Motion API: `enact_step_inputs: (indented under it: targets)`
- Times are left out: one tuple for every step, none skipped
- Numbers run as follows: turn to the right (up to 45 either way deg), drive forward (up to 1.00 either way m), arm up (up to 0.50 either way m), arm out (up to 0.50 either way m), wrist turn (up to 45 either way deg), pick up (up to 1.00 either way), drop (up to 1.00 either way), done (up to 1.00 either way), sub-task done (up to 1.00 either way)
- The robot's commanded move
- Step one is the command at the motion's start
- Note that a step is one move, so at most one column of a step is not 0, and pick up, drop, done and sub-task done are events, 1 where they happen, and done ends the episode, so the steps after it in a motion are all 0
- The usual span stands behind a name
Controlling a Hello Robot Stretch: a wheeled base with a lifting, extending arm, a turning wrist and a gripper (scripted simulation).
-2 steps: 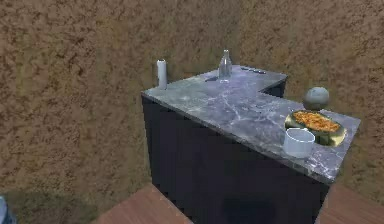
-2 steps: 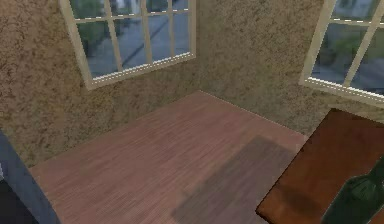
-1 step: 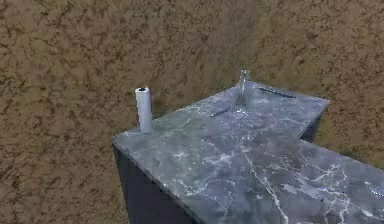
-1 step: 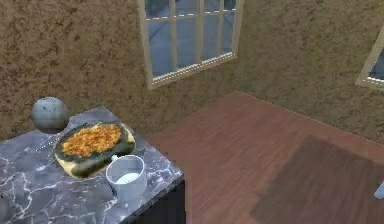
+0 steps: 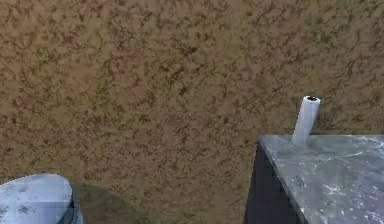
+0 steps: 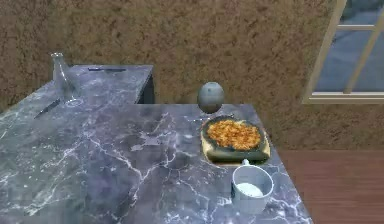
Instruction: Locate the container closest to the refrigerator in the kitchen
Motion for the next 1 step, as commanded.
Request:
enact_step_inputs:
  targets:
    - [-45.0, 0.0, 0.0, 0.0, 0.0, 0.0, 0.0, 0.0, 0.0]
